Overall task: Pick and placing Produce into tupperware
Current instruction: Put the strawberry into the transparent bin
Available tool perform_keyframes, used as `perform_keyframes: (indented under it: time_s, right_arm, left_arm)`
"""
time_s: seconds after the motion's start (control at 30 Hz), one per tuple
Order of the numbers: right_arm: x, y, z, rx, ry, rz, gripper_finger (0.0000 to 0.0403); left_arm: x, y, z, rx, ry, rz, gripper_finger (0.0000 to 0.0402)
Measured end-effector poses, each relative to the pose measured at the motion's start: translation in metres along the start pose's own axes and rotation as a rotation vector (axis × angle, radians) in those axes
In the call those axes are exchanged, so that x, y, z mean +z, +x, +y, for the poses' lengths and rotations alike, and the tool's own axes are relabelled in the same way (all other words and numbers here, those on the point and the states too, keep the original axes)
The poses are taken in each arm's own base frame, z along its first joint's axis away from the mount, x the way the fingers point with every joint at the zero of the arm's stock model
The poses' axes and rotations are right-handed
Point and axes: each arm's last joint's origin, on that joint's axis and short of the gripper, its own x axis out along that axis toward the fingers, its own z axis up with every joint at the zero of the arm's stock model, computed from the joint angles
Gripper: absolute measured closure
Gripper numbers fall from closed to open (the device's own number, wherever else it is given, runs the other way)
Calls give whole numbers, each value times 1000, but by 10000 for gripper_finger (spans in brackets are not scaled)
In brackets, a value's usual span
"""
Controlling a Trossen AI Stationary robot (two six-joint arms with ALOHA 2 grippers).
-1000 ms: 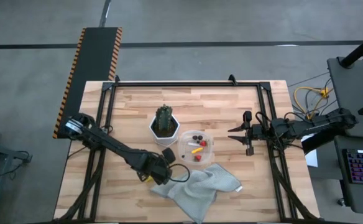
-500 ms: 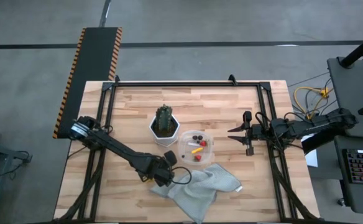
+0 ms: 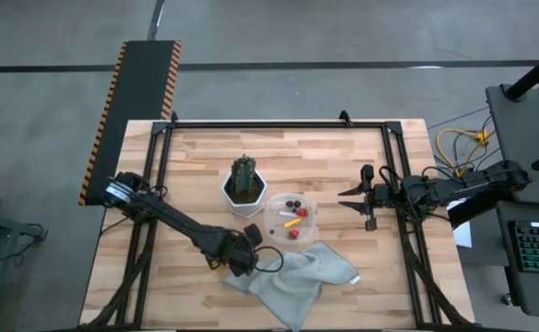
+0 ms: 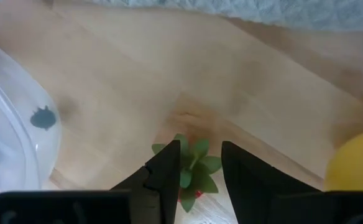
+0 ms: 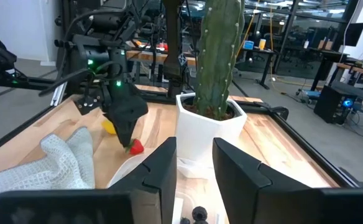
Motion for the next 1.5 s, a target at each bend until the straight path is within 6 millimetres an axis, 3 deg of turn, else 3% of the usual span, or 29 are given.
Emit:
perform_keyframes:
  time_s: [0.6,1.1,1.5]
  right_arm:
    - [-1,0,0,1,-1,5,312]
    - [-1,0,0,1,5,11,315]
    - [-1,0,0,1,5,11,314]
  left_arm:
    - [-1,4,0,31,-5,1,302]
    - [-3,5,2,34,-14,8,397]
    - [-3,3,6,80,-22,37,401]
